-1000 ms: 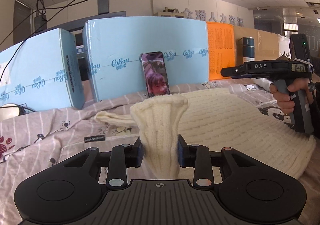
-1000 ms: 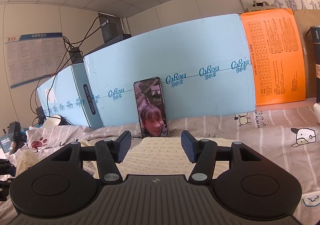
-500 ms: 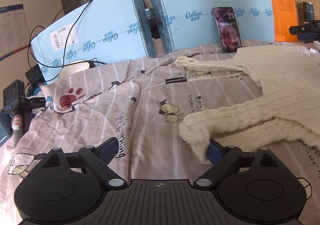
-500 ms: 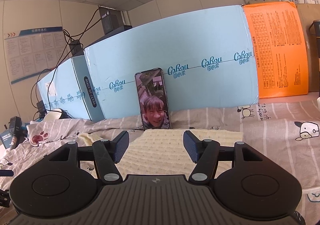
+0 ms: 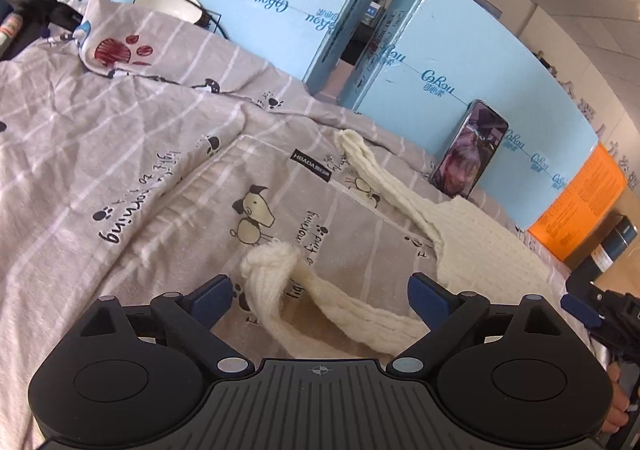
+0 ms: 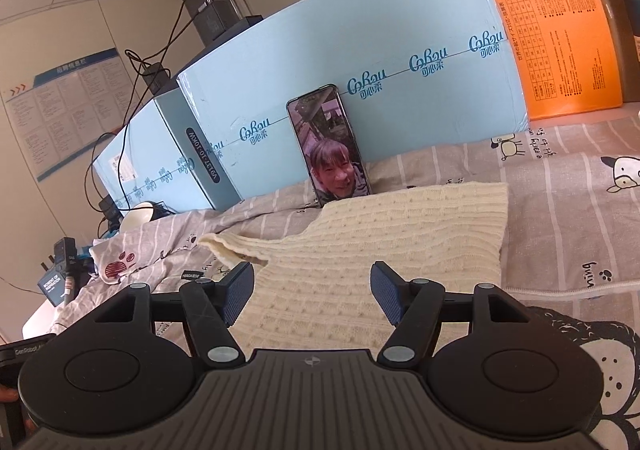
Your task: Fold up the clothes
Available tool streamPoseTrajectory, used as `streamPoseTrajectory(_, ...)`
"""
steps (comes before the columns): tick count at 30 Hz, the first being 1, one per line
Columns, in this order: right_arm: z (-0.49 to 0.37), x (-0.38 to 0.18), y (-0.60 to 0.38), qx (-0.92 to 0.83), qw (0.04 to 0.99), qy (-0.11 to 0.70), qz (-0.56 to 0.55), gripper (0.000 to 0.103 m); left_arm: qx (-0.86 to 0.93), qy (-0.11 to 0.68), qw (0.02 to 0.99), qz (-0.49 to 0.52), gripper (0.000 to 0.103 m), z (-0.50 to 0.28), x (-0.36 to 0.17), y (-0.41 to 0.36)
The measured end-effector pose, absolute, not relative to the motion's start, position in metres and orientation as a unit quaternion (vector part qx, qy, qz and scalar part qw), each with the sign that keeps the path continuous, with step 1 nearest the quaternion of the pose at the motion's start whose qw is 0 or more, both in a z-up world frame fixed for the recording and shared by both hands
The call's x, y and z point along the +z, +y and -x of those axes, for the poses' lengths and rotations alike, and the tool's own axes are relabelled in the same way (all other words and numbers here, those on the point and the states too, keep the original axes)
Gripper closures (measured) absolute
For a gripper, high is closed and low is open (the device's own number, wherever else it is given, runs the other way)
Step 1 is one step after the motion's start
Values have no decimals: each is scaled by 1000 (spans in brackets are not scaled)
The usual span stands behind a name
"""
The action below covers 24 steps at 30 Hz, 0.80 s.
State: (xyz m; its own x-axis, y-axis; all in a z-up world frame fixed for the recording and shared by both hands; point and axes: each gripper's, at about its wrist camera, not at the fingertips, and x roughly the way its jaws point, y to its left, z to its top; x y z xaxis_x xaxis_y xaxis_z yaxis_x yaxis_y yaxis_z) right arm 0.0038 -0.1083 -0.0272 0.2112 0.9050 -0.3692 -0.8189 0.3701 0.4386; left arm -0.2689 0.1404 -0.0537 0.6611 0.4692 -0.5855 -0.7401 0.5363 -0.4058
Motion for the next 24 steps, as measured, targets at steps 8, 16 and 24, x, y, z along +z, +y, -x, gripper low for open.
streamPoseTrajectory(8, -11, -32, -113, 541, 782, 300, -81, 41, 345, 210, 881, 247, 91, 245, -54, 137)
streamPoseTrajectory(16, -18, -40, -110, 524, 787, 315, -78, 41, 295, 144, 944, 16, 90, 237, -5, 101)
streamPoseTrajectory(24, -18, -47, -103, 531, 778, 330, -68, 41, 305, 284, 909, -25, 81, 244, -52, 119)
